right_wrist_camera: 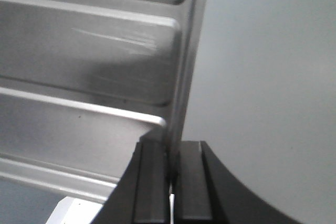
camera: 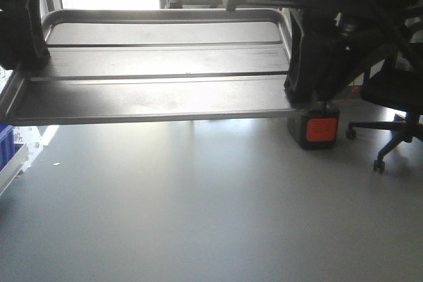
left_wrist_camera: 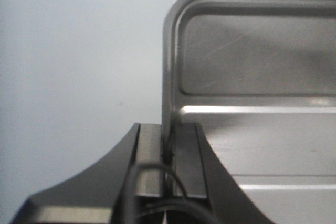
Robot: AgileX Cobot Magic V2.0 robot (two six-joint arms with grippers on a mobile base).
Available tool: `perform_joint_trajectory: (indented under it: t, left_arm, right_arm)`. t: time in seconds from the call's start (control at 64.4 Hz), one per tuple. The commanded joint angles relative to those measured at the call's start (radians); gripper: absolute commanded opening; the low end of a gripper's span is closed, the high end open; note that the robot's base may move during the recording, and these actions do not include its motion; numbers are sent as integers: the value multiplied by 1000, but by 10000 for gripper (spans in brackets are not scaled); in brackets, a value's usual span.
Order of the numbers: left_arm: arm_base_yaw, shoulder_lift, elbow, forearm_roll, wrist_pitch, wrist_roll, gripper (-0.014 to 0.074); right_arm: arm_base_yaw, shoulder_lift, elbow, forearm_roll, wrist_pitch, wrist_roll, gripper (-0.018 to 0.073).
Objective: Grab silver tray and stack on right shelf
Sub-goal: 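Drive the base to the other shelf holding the tray level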
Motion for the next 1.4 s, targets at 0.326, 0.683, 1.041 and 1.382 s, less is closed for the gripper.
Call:
perform_joint_trajectory:
  t: [0.326,0.683,1.041,1.382]
  left_arm:
    - [-7,-27,-36,44,-23,0,-92]
    - [-7,-27,-36,44,-23,0,-92]
    - [-7,-27,-36,44,-23,0,-92]
    - [-7,-27,-36,44,-23,0,-92]
  right_arm:
    - [1,-34,-32,-36,-33,-18,59]
    - [1,-34,-32,-36,-33,-18,59]
    - [1,-34,-32,-36,-33,-18,59]
    - [1,-34,-32,-36,-33,-18,59]
